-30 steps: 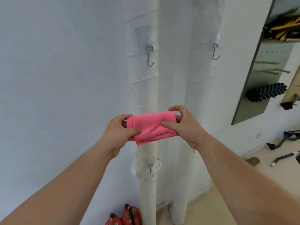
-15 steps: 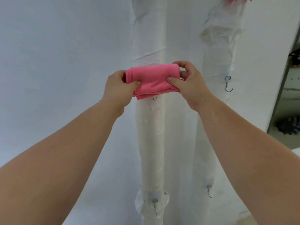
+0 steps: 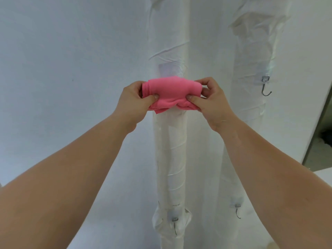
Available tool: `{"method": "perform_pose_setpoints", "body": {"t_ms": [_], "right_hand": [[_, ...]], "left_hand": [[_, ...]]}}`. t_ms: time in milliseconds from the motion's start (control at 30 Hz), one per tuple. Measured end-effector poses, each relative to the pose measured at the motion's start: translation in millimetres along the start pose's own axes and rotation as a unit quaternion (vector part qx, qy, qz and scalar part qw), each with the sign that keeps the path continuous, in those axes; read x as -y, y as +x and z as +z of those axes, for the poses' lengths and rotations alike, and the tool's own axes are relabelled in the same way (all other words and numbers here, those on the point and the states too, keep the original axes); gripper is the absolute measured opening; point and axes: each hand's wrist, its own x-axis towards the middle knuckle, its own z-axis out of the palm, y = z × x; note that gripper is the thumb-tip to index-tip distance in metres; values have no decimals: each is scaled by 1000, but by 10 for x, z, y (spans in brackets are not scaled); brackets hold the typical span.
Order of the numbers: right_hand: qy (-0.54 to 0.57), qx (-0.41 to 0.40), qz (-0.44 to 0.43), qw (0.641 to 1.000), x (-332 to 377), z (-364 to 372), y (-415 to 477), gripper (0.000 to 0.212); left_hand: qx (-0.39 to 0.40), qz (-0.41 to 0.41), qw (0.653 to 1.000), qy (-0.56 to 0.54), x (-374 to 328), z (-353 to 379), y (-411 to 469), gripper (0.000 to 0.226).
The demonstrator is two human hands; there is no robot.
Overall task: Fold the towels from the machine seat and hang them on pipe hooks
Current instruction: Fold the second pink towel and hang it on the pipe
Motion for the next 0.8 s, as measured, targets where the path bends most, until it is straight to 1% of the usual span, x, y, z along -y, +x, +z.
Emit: {"method": "perform_pose_setpoints", "body": {"t_ms": [100, 233, 333, 400, 500, 533, 600, 633, 667, 700, 733, 767, 800], "right_hand": [[27, 17, 28, 999, 12, -9, -12, 28], [79, 15, 63, 995, 94, -13, 9, 20], [36, 53, 63, 996, 112, -20, 64, 13], [-15, 69, 62, 996, 104, -25, 120, 11], [-69, 78, 72, 992, 128, -28, 210, 11], [-77, 79, 83, 990, 150, -25, 229, 11], [-96, 63, 107, 988, 152, -4, 252, 13], [-116, 41, 104, 987, 126, 4, 255, 21], [-139, 9, 82, 987, 86, 9, 247, 34], [-167, -25, 37, 985, 51, 9, 226, 47], [-196, -49, -26, 979, 24, 10, 192, 56], [-218, -54, -98, 969, 2, 16, 157, 58], [-244, -44, -169, 954, -7, 31, 121, 55]], "left_hand": [[28, -12, 999, -27, 17, -16, -20, 26], [69, -33, 993, -88, 1, -58, -11, 34], [89, -42, 991, -96, -5, -106, 19, 37], [73, -33, 995, -62, -5, -111, 45, 37], [18, -7, 1000, 3, -35, -39, 85, 30], [1, -4, 1000, 13, -44, 1, 91, 31], [-27, 15, 999, 44, -47, 62, 72, 36], [-42, 42, 995, 85, -29, 74, 52, 41], [-57, 85, 984, 144, -8, 77, 24, 47], [-73, 137, 965, 212, 11, 78, -1, 52], [-86, 193, 938, 274, 10, 89, -21, 54], [-90, 249, 909, 321, 5, 111, -29, 53], [-88, 303, 882, 350, 9, 138, -27, 49]]}}
